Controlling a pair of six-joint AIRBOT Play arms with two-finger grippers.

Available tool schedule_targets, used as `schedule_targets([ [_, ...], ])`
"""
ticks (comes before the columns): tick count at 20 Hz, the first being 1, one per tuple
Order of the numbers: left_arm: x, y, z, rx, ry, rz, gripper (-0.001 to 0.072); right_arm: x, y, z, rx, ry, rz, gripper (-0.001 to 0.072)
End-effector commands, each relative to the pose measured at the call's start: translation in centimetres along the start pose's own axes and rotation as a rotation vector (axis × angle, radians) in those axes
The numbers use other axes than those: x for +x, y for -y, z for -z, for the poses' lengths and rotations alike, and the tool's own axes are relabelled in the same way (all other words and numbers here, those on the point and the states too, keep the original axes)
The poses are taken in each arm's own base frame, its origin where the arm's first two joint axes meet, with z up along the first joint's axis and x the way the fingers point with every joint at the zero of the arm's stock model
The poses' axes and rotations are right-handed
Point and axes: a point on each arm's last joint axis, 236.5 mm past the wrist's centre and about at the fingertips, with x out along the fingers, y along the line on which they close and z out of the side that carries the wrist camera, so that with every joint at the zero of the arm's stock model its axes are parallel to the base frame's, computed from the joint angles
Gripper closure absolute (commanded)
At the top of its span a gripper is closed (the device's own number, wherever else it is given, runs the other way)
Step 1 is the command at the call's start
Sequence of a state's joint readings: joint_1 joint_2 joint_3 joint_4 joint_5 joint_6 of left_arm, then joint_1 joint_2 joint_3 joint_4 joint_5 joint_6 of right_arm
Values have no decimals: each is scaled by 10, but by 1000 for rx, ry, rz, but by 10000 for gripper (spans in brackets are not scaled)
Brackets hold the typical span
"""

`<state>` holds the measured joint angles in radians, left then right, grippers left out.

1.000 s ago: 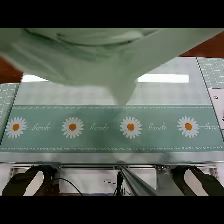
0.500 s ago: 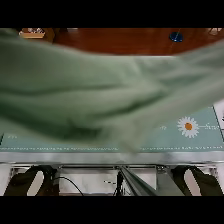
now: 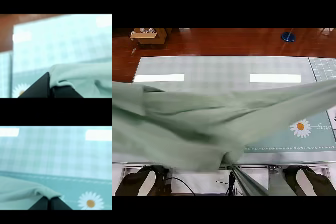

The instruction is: Fold the shirts.

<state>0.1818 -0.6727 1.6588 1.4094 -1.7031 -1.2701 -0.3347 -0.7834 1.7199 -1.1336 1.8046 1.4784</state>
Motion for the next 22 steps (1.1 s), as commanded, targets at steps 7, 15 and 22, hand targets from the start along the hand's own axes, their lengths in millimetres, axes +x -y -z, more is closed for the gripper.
schedule_targets([
  [7,237,2,32,-212,-83,153,679,193,53,-35,212,-189,-218,687],
  [15,355,31,55,-480,-200,321,679,332,69,-23,247,-277,-270,687],
  [22,397,54,97,-502,-349,363,349,385,86,13,152,-377,-162,687],
])
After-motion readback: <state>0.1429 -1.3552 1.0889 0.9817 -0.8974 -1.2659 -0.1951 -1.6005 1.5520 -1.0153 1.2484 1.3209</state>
